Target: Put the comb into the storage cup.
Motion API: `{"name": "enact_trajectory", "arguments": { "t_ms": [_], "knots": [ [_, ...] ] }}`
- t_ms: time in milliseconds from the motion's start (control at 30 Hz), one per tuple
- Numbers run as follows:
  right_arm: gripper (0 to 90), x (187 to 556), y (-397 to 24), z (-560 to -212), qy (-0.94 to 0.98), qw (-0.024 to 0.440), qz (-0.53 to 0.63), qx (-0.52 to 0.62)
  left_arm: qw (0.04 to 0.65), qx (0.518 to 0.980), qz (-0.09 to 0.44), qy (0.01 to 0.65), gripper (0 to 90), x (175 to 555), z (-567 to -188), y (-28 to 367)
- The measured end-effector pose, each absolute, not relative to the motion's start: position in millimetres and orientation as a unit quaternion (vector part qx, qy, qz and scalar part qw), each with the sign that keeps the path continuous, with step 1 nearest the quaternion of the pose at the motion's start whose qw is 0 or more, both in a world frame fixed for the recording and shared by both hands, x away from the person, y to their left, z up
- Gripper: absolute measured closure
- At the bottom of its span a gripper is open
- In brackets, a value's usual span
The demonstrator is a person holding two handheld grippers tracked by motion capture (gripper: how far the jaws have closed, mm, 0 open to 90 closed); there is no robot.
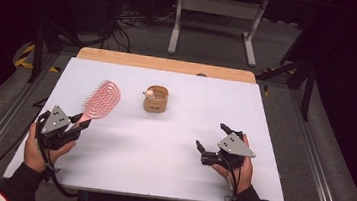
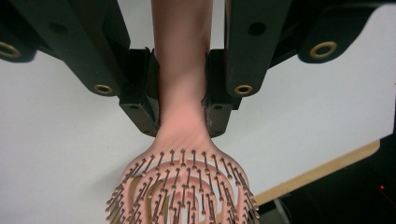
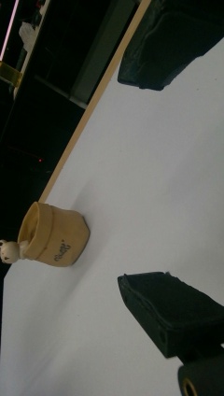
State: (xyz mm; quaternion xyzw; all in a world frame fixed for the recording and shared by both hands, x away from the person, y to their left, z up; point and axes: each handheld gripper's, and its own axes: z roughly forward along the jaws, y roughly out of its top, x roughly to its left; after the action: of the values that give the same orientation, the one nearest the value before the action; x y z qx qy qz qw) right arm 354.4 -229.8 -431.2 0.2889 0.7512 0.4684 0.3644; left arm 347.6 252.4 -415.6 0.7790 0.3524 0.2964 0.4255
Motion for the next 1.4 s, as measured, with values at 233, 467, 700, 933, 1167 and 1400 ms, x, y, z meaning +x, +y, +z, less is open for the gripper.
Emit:
{"name": "enact_trajectory", "arguments": {
  "t_ms": [233, 467, 700, 933, 1167, 1400],
  "knots": [
    [6.6, 364, -227, -419, 0.716, 0.394, 0.477, 0.323, 0.471, 0.755, 0.306, 0.339, 69.6, 349, -416, 241],
    [4.4, 375, -217, -410, 0.708, 0.351, 0.511, 0.339, 0.487, 0.752, 0.306, 0.322, 69.6, 352, -418, 225],
    [4.4, 382, -196, -402, 0.72, 0.299, 0.539, 0.32, 0.496, 0.759, 0.302, 0.296, 69.6, 352, -422, 202],
    [4.0, 383, -170, -395, 0.729, 0.263, 0.56, 0.293, 0.498, 0.767, 0.298, 0.274, 69.6, 354, -425, 180],
    [5.9, 382, -147, -391, 0.738, 0.215, 0.573, 0.285, 0.494, 0.776, 0.301, 0.251, 69.5, 353, -425, 160],
    [6.4, 381, -127, -390, 0.744, 0.17, 0.585, 0.275, 0.495, 0.781, 0.3, 0.236, 69.6, 352, -428, 145]
  ]
}}
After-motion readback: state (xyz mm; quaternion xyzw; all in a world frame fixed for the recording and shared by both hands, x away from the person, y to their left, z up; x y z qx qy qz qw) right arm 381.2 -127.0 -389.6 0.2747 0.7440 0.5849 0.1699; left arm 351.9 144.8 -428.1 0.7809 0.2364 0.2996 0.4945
